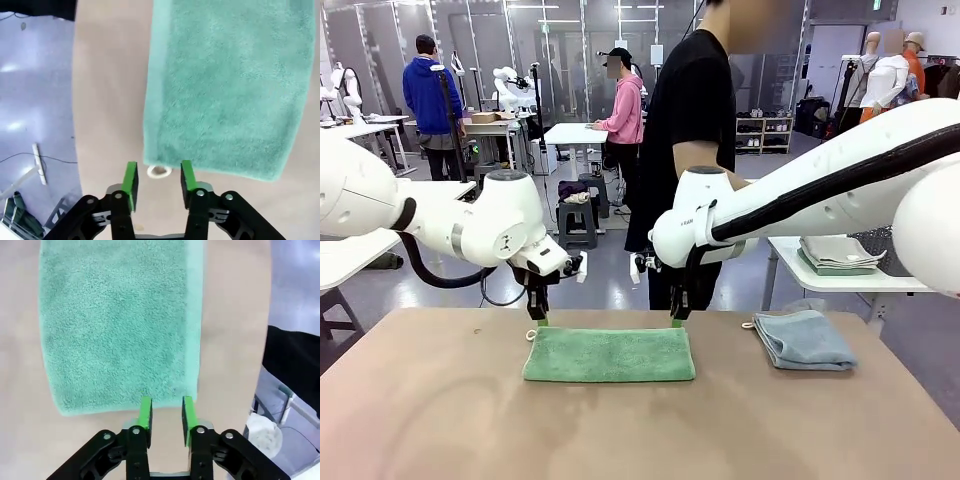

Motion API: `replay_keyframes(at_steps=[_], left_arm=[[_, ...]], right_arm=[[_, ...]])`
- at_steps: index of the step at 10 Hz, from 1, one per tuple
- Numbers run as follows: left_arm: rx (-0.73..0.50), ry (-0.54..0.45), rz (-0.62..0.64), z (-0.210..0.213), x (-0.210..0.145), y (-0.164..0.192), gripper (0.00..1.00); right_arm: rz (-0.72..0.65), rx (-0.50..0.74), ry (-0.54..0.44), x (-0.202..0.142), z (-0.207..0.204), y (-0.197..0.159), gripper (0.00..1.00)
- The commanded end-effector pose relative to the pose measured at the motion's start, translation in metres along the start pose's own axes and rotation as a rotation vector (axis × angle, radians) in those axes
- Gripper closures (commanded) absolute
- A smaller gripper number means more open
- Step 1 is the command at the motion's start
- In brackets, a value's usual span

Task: Fold the towels and place them in the basket.
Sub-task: When a person lays out a Towel with hook on the table, fold it in half twice.

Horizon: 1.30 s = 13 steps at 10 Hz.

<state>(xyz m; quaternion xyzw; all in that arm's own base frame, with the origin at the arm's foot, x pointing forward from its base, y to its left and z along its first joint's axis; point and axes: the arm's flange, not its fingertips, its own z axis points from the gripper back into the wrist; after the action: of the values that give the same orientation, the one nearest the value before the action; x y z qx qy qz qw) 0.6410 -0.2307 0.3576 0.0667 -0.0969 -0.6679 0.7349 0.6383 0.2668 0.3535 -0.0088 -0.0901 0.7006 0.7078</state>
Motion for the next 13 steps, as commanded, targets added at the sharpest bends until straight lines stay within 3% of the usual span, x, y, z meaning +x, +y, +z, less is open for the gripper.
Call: replay_keyframes(at_steps=[1,4,7,8,9,10,13], left_arm=[[-0.009,-0.040,0.054,0.032,-0.030,-0.015,0.47],[-0.134,-0.256,0.040,0.100,-0.097,-0.040,0.47],[-0.134,-0.430,-0.016,0.109,-0.153,-0.055,0.47],[-0.120,-0.484,-0.028,0.108,-0.168,-0.058,0.47],[-0.103,-0.533,-0.026,0.106,-0.184,-0.061,0.47],[-0.091,-0.578,-0.020,0.106,-0.198,-0.064,0.42],[-0.116,-0.719,-0.025,0.102,-0.235,-0.065,0.11]], right_arm=[[-0.022,-0.033,-0.057,-0.017,0.033,0.028,0.53],[-0.282,0.022,-0.124,-0.030,0.098,0.092,0.53],[-0.732,0.111,-0.159,-0.025,0.126,0.143,0.53],[-0.821,0.123,-0.142,-0.023,0.128,0.158,0.53],[-0.676,0.153,-0.195,-0.020,0.131,0.173,0.53],[-0.703,0.133,-0.127,-0.028,0.130,0.146,0.53],[-0.703,0.133,-0.127,-0.028,0.130,0.146,0.53]])
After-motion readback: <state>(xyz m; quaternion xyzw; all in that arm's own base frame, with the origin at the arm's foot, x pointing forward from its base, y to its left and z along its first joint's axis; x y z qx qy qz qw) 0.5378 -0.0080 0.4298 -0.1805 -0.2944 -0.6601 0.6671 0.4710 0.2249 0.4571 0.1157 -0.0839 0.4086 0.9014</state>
